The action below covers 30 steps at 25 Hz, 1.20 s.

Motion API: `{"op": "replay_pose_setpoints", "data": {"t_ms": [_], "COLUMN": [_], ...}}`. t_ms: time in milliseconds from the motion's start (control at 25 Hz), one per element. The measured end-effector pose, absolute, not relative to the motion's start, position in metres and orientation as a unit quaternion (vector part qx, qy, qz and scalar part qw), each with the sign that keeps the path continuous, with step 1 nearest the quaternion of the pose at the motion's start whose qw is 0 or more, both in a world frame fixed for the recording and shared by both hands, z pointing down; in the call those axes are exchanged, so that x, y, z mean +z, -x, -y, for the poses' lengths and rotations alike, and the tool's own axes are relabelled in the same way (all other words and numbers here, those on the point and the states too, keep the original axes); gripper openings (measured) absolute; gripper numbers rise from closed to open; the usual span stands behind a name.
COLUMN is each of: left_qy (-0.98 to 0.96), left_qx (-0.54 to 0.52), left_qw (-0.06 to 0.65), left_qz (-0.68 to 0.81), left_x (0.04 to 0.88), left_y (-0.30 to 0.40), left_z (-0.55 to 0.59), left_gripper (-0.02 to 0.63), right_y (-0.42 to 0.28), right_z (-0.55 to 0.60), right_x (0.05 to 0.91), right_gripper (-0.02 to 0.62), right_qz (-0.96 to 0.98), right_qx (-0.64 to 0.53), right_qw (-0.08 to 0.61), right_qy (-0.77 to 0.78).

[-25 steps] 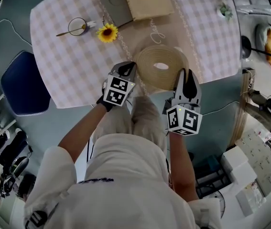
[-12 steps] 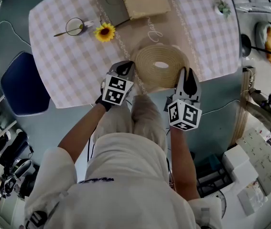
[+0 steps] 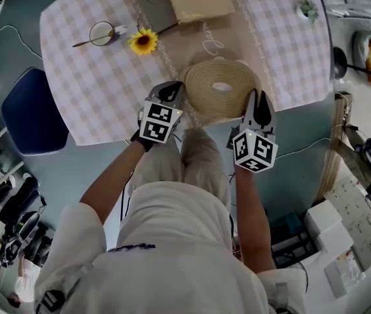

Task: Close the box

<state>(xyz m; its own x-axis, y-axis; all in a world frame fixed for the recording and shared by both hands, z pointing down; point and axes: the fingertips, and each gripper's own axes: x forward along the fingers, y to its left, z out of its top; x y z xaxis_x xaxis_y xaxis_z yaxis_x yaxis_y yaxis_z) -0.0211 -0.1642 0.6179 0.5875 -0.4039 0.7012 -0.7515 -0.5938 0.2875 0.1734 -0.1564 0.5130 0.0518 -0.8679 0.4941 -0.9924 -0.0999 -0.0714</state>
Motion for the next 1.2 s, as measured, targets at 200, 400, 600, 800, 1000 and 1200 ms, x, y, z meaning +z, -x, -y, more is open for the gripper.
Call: {"op": "replay_pose_setpoints", "data": {"t_ms": [200,400,600,800,1000,1200], "left_qy": [-0.839,-0.837,-0.835,-0.831,-0.827,-0.825], "left_qx": [0.295,0.295,0.295,0.297,0.301,0.301], "left_qw": [0.295,0.298,0.297,0.300,0.302,0.304], "left_qz": [0.349,0.352,0.358,0.363,0.366,0.370], "left_x": [0.618,0.620,0.619,0.619,0.619,0.618], "left_y": [0.022,0.022,0.022,0.023,0.023,0.023], "left_z": [0.165,0.165,0.165,0.166,0.165,0.167], "left_gripper": [0.002,0.002,0.002,0.002,0.002,0.002], "right_y": [-0.179,-0.188,-0.191,-0.191,-0.191,-0.192], "right_z": [0.159,0.157,0.154,0.156,0.158,0.159], "right_x": [0.524,0.544,0.558,0.562,0.565,0.569], "right_gripper": [0.084,0.086,0.087,0.087,0.087,0.089], "right_qz": [0.657,0.655,0.653,0.655,0.657,0.660], "right_qx": [0.220,0.237,0.249,0.251,0.252,0.249], "right_qw": [0.138,0.134,0.131,0.131,0.133,0.137], "right_qy": [-0.708,-0.705,-0.703,-0.700,-0.698,-0.696]}}
